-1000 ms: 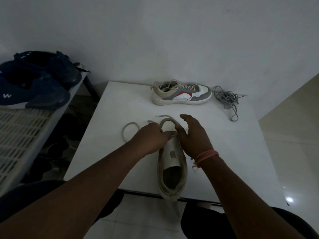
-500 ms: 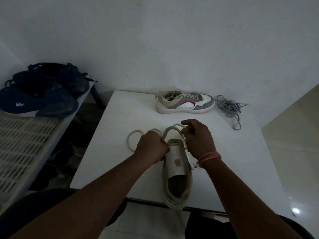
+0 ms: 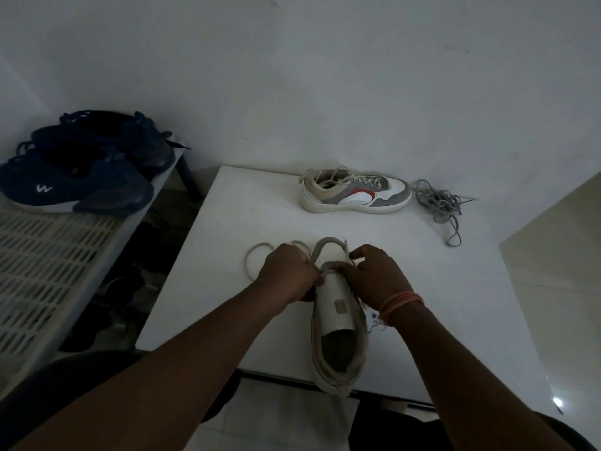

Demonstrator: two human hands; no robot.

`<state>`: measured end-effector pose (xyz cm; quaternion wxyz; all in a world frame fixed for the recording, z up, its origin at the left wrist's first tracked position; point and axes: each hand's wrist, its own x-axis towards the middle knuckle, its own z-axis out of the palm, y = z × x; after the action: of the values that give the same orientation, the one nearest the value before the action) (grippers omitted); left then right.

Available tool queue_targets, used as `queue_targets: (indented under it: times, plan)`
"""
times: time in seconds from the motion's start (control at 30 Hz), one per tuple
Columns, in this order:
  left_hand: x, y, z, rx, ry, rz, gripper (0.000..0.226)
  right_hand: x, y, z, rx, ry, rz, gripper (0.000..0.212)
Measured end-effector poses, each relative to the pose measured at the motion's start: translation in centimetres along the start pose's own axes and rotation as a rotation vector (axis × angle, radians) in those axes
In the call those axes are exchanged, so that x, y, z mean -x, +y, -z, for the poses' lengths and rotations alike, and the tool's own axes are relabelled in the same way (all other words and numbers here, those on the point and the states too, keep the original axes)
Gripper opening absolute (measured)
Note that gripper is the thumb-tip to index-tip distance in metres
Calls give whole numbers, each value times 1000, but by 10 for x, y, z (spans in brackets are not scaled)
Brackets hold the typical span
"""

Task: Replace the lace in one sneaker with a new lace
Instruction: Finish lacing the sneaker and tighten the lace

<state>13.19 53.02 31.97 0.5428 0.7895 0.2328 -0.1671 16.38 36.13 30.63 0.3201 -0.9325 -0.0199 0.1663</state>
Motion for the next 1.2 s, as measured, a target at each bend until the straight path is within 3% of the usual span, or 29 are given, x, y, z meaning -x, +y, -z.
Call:
queue_targets:
  times: [0.07, 0.13, 0.33, 0.47, 0.73, 1.2]
  plan:
    - [0, 0, 0, 7, -5, 2, 12, -3, 0, 4, 3, 103, 64, 22]
    - [-1, 1, 1, 20, -15, 12, 14, -3, 0, 10, 38, 164, 109, 12]
    - [1, 1, 0, 43, -35, 36, 12, 11, -6, 19, -1, 128, 314, 8]
    - [3, 1, 1, 19, -29, 30, 9, 19, -13, 18, 24, 38, 391, 42]
    - [2, 2, 3, 67, -50, 66, 6, 25, -8, 8, 168, -39, 516, 21]
    - [6, 6, 4, 155, -87, 135, 8, 21, -4, 3, 301, 69, 307, 23]
